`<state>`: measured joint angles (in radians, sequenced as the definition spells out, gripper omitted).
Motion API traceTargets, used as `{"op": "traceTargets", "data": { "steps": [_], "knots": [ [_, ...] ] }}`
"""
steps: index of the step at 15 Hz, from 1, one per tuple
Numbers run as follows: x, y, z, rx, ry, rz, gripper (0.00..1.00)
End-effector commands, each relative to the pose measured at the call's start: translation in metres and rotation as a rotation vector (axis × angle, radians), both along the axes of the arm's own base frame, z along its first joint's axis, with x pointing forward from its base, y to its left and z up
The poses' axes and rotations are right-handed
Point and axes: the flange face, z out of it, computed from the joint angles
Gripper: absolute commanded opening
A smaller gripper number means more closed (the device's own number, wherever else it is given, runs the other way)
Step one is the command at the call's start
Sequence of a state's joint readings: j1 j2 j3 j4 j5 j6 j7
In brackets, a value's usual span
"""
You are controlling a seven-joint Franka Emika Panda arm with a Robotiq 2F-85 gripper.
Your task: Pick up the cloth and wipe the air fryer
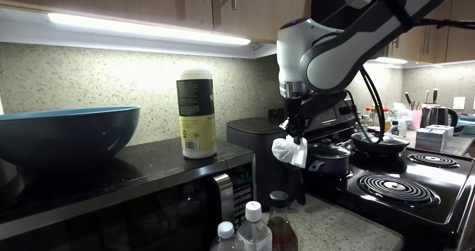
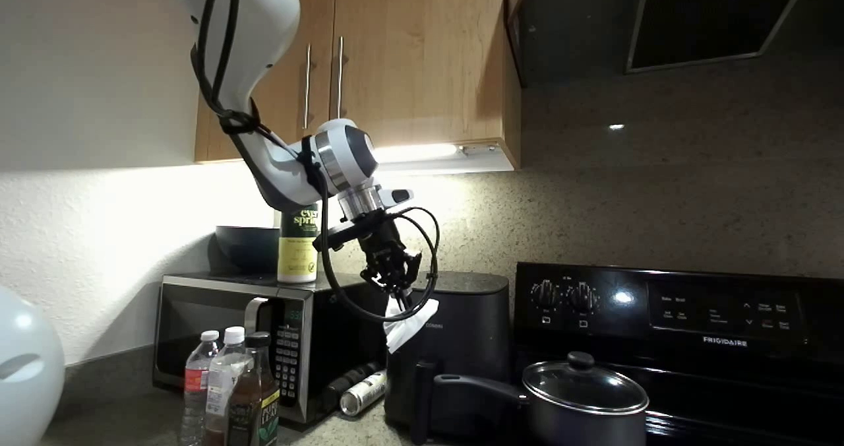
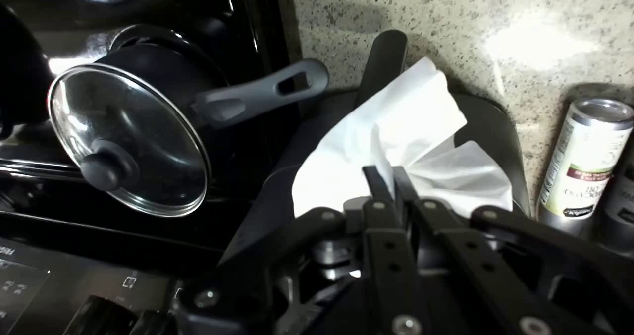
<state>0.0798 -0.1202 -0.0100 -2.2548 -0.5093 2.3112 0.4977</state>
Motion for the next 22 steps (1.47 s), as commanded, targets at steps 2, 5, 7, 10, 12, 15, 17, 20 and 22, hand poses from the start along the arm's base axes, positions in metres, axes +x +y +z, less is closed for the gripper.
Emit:
{"op": "traceTargets", "data": {
  "steps": [2, 5, 7, 10, 12, 15, 17, 20, 22],
  "knots": [
    [-0.001, 0.000, 0.004, -0.002, -0.006, 0.001, 0.07],
    [0.007, -0.006, 0.010, -0.032, -0.085, -0.048, 0.07],
    [0.018, -0.008, 0.023, -0.070, -0.196, -0.079, 0.07],
    [0.032, -0.010, 0.040, -0.117, -0.333, -0.112, 0.07],
    [0.042, -0.010, 0.040, -0.121, -0.385, -0.134, 0.07],
    [0.050, -0.009, 0.023, -0.081, -0.350, -0.159, 0.07],
    [0.055, -0.010, -0.005, -0.050, -0.287, -0.151, 0.07],
    [0.061, -0.020, -0.031, -0.047, -0.224, -0.170, 0.07],
    [0.059, -0.030, -0.029, -0.069, -0.219, -0.208, 0.07]
  ]
}}
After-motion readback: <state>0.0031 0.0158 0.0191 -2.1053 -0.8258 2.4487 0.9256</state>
